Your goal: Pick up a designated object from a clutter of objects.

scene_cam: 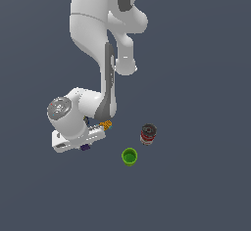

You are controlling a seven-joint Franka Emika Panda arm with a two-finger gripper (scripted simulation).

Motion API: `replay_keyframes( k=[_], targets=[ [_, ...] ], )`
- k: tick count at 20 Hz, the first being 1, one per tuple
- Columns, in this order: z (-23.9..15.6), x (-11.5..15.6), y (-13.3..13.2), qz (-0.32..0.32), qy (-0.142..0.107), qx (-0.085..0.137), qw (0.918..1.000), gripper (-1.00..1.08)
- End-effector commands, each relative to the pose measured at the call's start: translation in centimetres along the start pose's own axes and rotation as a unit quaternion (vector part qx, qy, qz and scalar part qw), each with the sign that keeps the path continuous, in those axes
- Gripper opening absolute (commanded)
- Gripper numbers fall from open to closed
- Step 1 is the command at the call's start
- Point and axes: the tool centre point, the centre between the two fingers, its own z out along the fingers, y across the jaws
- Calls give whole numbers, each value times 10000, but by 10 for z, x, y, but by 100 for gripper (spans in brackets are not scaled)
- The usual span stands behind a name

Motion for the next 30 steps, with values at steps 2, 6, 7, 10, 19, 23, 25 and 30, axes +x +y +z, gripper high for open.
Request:
replay_keyframes(
  k=[2,6,7,10,19,23,25,30],
  targets=[
    [-17,7,-13,-5,7,-3,10000,-100],
    [-46,19,-37,-5,7,-3,10000,-100],
    [-55,23,-43,-5,7,-3,10000,-100],
    [-83,34,-66,-6,4,-6,10000,-100],
    [-170,70,-133,-4,2,-12,10000,-100],
    [-207,86,-162,-4,2,-12,10000,-100],
    [-226,94,-176,-4,2,-12,10000,-100],
    [-271,114,-211,-4,2,-12,10000,-100]
  ],
)
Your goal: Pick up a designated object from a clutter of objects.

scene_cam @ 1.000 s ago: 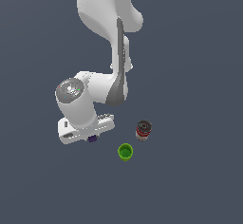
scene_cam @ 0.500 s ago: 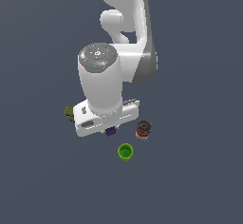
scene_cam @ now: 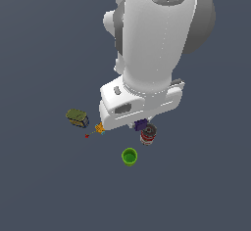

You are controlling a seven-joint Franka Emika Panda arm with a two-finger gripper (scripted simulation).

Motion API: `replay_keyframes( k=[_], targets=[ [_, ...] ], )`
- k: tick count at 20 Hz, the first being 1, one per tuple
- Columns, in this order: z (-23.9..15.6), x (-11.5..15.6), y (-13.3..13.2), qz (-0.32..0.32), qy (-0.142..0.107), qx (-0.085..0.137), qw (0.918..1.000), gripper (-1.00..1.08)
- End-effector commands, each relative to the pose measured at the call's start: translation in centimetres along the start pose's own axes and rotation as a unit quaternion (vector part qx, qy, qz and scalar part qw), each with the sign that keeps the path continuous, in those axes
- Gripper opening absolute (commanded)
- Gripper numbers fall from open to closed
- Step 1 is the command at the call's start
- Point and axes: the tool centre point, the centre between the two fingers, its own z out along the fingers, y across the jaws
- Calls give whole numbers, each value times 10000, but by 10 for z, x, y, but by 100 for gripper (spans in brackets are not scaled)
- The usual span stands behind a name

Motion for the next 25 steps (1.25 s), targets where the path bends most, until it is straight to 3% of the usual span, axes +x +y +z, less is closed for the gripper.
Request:
replay_keyframes(
  k=[1,12,25],
  targets=[
    [-23,10,-17,3,-3,0,10000,-100],
    [-90,42,-67,5,0,5,10000,-100],
    [-109,53,-82,4,1,9,10000,-100]
  ],
)
